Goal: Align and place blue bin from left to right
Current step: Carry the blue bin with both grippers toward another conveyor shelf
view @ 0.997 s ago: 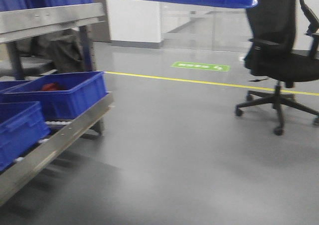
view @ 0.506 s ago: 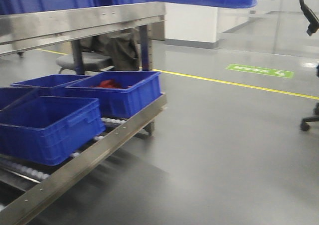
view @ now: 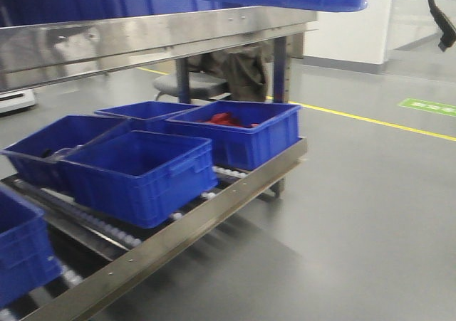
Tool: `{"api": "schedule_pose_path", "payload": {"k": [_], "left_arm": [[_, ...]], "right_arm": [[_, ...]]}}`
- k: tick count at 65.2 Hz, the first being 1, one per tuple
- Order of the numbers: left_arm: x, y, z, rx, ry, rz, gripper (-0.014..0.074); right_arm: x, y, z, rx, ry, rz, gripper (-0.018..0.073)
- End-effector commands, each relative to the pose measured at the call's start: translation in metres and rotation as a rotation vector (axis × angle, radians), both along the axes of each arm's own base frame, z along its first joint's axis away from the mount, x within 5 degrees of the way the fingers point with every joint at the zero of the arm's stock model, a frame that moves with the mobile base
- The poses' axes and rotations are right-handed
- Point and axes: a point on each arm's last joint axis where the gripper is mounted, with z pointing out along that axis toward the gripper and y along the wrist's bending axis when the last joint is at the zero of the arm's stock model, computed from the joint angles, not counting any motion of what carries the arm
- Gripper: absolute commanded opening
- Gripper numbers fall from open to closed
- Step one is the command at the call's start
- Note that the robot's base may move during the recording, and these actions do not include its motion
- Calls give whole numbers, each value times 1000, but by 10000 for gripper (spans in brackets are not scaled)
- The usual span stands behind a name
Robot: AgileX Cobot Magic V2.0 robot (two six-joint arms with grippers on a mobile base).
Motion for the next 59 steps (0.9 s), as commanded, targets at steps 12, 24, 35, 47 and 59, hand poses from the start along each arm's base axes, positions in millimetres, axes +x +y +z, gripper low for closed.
{"api": "schedule_pose_path", "payload": {"k": [12, 24, 35, 47, 59], "left_arm": [[-14, -3, 32, -55, -190, -65, -111], [-14, -3, 32, -55, -190, -65, -111], [-14, -3, 32, -55, -190, -65, -111], [-14, -3, 32, -55, -190, -65, -111], [-14, -3, 32, -55, -190, -65, -111]], "right_arm": [[0, -1, 15, -6, -127, 17, -153], [0, -1, 15, -6, -127, 17, -153], [0, -1, 15, -6, -127, 17, -153], [0, -1, 15, -6, -127, 17, -153], [0, -1, 15, -6, -127, 17, -153]]}}
